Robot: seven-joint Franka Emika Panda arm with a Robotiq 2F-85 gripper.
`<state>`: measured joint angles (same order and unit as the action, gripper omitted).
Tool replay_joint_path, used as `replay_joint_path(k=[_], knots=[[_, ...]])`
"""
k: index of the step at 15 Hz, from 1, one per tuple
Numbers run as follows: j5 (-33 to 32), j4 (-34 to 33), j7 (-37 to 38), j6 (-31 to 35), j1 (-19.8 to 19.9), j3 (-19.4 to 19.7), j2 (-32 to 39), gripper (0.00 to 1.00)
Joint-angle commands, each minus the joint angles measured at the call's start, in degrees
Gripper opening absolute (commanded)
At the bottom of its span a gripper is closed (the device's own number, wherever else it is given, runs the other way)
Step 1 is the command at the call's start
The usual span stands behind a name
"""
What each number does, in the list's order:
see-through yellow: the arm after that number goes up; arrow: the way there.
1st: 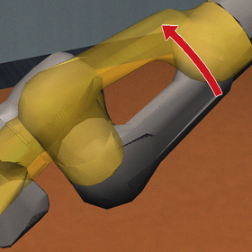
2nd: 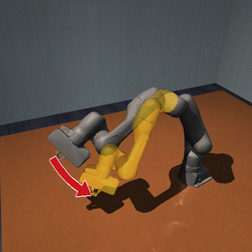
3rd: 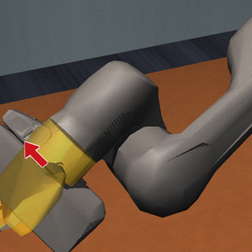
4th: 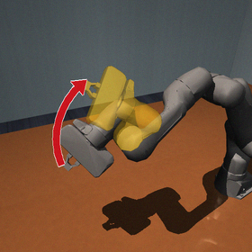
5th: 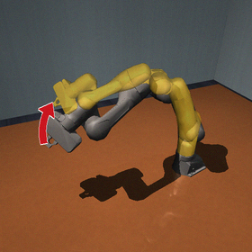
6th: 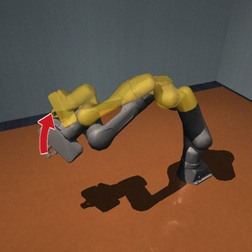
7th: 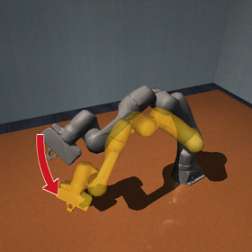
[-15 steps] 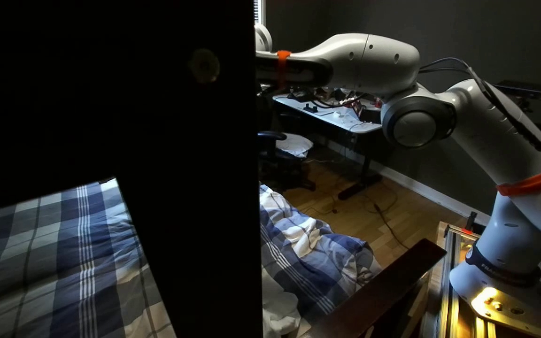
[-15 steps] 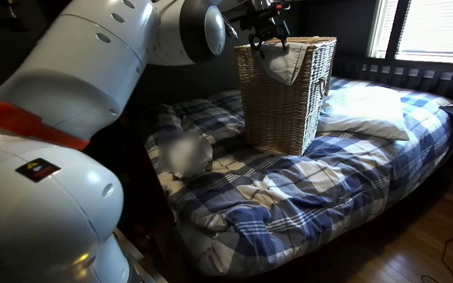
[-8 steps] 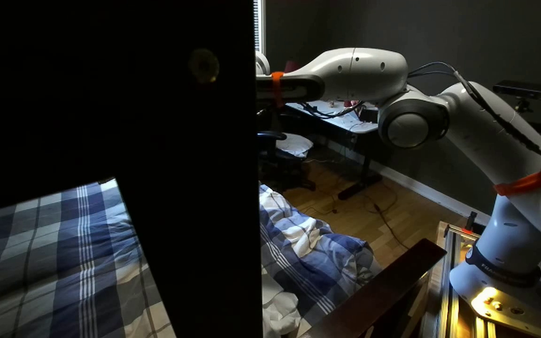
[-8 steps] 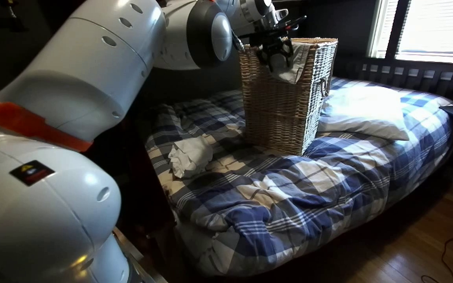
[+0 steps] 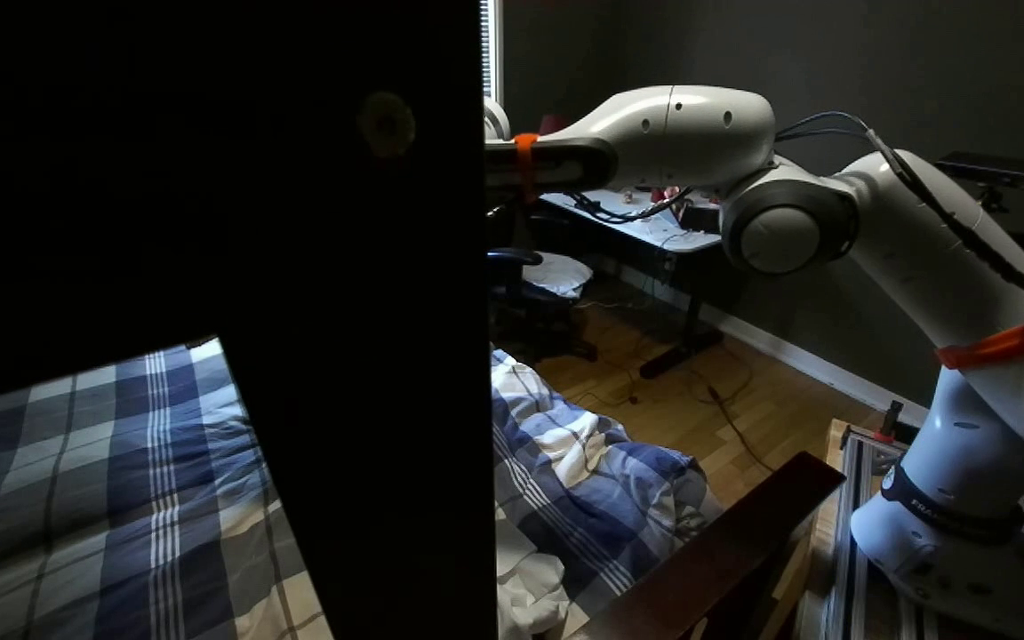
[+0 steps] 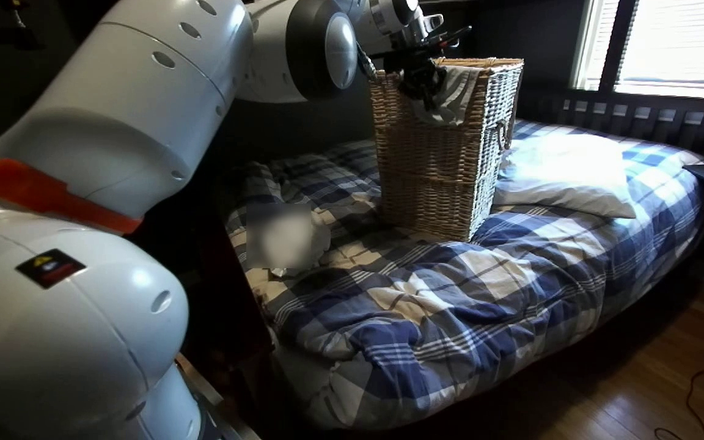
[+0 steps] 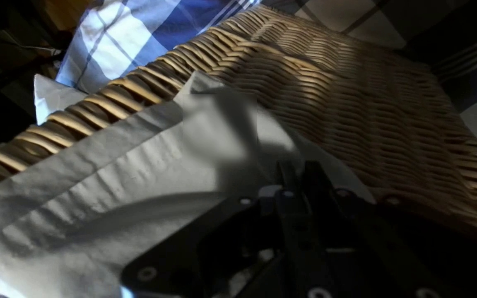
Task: Put the white pillowcase in the basket
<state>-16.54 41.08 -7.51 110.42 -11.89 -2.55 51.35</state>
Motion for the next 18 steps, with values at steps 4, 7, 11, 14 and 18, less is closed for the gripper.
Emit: replay_joint_path(k=[4,7,11,14,18], knots=[[0.4,5.3,5.8,-2.6,-1.7,-0.4,-7.2,0.00],[-0.5,5.6,7.6,-12.0,-3.7,0.1,-12.8,0.00],[-3.2,1.2,7.2,-6.6,-4.8,0.8,-15.3,0.00],[-6.6,0.8,4.9,4.5,-4.3,1.3,-14.4,0.00],[-10.9,1.0,3.8,23.8,-1.3,2.6,-8.9,0.00]])
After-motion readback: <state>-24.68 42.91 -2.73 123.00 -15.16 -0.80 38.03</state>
